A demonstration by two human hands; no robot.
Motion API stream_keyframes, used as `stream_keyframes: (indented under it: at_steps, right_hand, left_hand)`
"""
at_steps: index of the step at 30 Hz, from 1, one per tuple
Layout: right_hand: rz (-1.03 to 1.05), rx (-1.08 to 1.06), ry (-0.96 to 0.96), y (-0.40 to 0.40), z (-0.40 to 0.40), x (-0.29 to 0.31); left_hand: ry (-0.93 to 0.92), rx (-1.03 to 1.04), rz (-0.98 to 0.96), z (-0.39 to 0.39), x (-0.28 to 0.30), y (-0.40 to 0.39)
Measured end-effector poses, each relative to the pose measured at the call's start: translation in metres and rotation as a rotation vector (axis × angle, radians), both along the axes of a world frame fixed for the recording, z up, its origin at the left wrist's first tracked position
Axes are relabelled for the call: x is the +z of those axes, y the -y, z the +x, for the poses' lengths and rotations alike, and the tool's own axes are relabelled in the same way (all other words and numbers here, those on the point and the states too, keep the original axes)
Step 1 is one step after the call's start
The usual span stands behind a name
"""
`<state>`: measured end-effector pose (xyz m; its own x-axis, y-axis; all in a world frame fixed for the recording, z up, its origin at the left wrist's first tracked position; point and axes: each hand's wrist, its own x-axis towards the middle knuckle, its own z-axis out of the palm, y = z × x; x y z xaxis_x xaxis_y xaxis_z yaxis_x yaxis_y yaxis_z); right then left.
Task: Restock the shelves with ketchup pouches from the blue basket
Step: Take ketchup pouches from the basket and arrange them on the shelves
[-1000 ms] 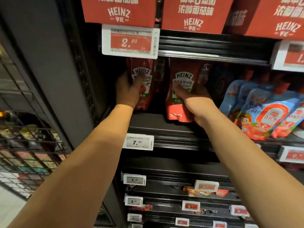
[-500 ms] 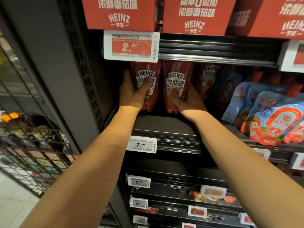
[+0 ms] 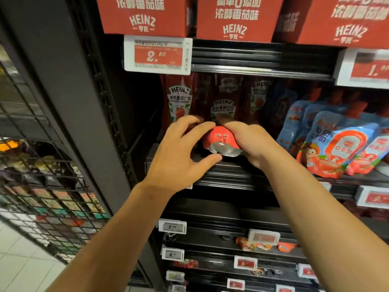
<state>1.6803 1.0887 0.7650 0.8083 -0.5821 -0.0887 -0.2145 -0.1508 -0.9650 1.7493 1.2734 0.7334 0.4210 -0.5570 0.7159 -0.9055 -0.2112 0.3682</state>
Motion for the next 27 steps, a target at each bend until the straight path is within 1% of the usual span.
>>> stream_keyframes:
  at_steps: [1, 3, 5, 7, 9, 11, 15, 19, 23, 27]
  right_hand:
    - [0.054, 0.076, -0.002, -0.005, -0.010, 0.004]
    - [0.094, 0.177, 0.032, -0.013, -0.027, 0.012]
    - [0.055, 0.212, 0.062, -0.019, -0.041, 0.016]
    - [0.000, 0.290, 0.082, -0.024, -0.052, 0.014]
    - [0.036, 0.352, 0.097, -0.028, -0.061, 0.011]
    - [0.155, 0.368, 0.119, -0.029, -0.067, 0.009]
    - [0.222, 0.397, 0.125, -0.026, -0.073, 0.005]
    - [0.302, 0.414, 0.119, -0.020, -0.074, -0.001]
    - [0.305, 0.406, 0.137, -0.018, -0.075, -0.006]
    - [0.217, 0.367, 0.151, -0.017, -0.073, 0.001]
  left_hand:
    - [-0.039, -0.065, -0.007, -0.006, 0.000, 0.002]
    - [-0.181, -0.173, -0.080, -0.017, -0.002, 0.006]
    - [-0.339, -0.280, -0.159, -0.026, -0.008, 0.006]
    - [-0.424, -0.345, -0.211, -0.031, -0.013, 0.004]
    - [-0.408, -0.353, -0.217, -0.035, -0.014, 0.003]
    - [-0.395, -0.360, -0.195, -0.041, -0.012, 0.003]
    - [-0.276, -0.345, -0.077, -0.045, -0.009, -0.001]
    - [-0.218, -0.380, 0.030, -0.044, -0.008, -0.008]
    - [-0.206, -0.435, 0.076, -0.036, -0.007, -0.012]
    - [-0.253, -0.443, -0.016, -0.033, -0.003, -0.010]
